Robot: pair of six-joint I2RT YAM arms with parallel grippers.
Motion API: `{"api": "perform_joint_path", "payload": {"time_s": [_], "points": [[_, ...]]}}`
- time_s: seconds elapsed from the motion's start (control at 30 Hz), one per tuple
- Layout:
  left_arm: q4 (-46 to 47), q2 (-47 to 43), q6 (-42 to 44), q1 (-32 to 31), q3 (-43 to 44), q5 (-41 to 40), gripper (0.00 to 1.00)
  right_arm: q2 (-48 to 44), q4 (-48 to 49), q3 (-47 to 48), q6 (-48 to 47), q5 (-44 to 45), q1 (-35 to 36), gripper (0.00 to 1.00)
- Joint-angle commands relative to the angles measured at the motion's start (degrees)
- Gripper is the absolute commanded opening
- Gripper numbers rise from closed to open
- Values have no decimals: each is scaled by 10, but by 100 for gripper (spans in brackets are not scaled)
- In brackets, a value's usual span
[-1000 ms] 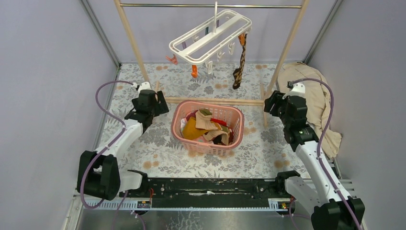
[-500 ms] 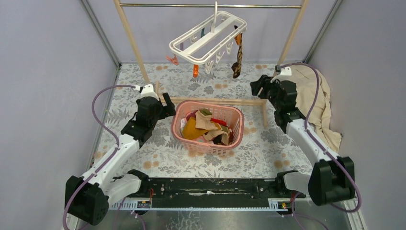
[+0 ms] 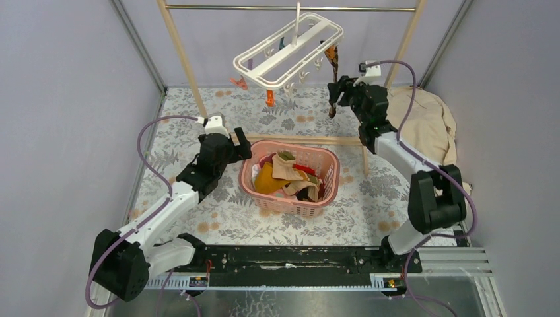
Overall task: Remove the socks clipped to the hanger
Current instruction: Remove the sock from the hanger.
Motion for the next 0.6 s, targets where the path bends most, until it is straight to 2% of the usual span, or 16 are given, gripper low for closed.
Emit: {"api": "perform_joint_path", "payload": {"time_s": [0.0,0.17,0.23,0.3,0.37,0.47,0.57], "points": [[26,8,5,-29,18,-18,99,48,62,67,-32,19,9,66],[8,0,14,-41,29,-43,99,129,23,168,-50,54,17,66],[7,-16,16,-42,25,-53,99,151,19,192,-46,53,17,54],[8,-27,13,-43,19,-58,99,163,10,205,-42,51,19,34],[7,-33,14,-43,16,-61,99,159,19,196,-38,46,19,21],[6,-42,13,-45,12,-65,99,130,54,155,-34,42,23,11],[3,-53,13,-47,9,-72,99,88,73,117,-34,39,29,6]]}}
